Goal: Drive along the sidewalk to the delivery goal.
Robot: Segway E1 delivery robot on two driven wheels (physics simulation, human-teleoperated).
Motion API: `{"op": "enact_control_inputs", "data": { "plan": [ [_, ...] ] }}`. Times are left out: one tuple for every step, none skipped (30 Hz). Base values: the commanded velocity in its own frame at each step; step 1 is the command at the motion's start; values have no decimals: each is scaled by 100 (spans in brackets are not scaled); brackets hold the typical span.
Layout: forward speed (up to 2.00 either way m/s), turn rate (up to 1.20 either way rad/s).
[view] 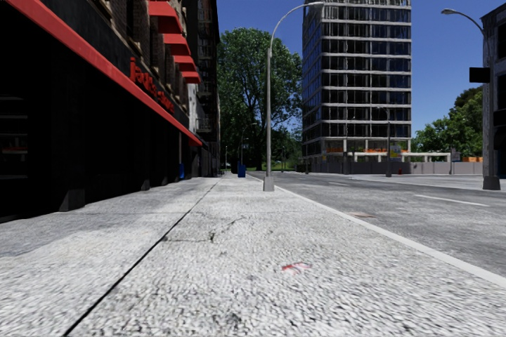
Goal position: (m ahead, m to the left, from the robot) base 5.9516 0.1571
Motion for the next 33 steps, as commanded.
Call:
{"op": "enact_control_inputs", "data": {
  "plan": [
    [200, 11],
    [200, 11],
    [200, 11],
    [200, 11],
    [200, 11],
    [200, 11],
    [200, 11],
    [200, 11],
    [200, 11],
    [200, 11],
    [200, 11],
    [200, 10],
    [200, 7],
    [200, 7],
    [200, 0],
    [200, 0],
    [200, 0],
    [200, 0],
    [200, 0],
    [200, 0],
    [200, 0],
    [200, 0],
    [200, 0],
    [200, 1],
    [200, 3],
    [200, 3],
    [200, 3],
    [200, 3],
    [200, 3],
    [200, 4],
    [200, 7],
    [200, 7],
    [200, 7]
  ]
}}
